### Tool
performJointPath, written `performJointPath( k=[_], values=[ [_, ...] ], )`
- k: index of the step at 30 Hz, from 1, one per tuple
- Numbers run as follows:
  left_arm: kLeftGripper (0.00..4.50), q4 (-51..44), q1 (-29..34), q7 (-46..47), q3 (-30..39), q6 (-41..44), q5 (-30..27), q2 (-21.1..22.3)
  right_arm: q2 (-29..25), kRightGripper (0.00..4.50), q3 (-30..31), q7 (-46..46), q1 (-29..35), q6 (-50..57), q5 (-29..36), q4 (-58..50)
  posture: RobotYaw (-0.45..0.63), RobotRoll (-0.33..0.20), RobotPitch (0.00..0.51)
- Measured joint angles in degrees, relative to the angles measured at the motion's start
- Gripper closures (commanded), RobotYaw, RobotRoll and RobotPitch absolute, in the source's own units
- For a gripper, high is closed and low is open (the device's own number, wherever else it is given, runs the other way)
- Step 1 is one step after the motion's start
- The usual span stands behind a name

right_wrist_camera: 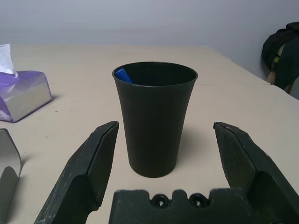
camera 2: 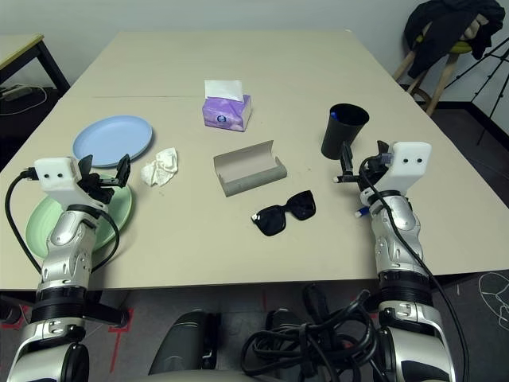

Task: Organize and tidy the items on the table.

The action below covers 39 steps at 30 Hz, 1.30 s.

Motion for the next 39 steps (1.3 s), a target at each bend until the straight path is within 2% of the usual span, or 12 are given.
performJointPath(
  k=[13, 24, 32, 39],
  values=[
    [0.0, 0.0, 0.0, -0.1, -0.2, 0.0, 0.0, 0.0, 0.3, 0.02, 0.3, 0.7, 0.0, 0.4, 0.1, -0.1, 0.1, 0.0, 0.056],
    [0.0, -0.2, 0.0, -1.2, -0.2, 0.3, 0.0, 0.7, 0.3, 0.02, 1.2, 10.6, 0.3, 0.2, 3.8, -0.8, 0.11, 0.0, 0.058],
    [0.0, -2.4, 0.8, -2.4, -0.7, 1.8, -0.1, 1.3, -4.0, 0.02, 6.8, 29.4, 1.1, 2.8, 9.0, -6.4, 0.14, 0.0, 0.067],
    [0.0, -4.7, 1.5, -3.9, -0.8, 4.0, -0.3, 2.1, -8.3, 0.02, 12.4, 47.1, 1.2, 3.2, 10.9, -8.1, 0.17, 0.0, 0.073]
  ],
)
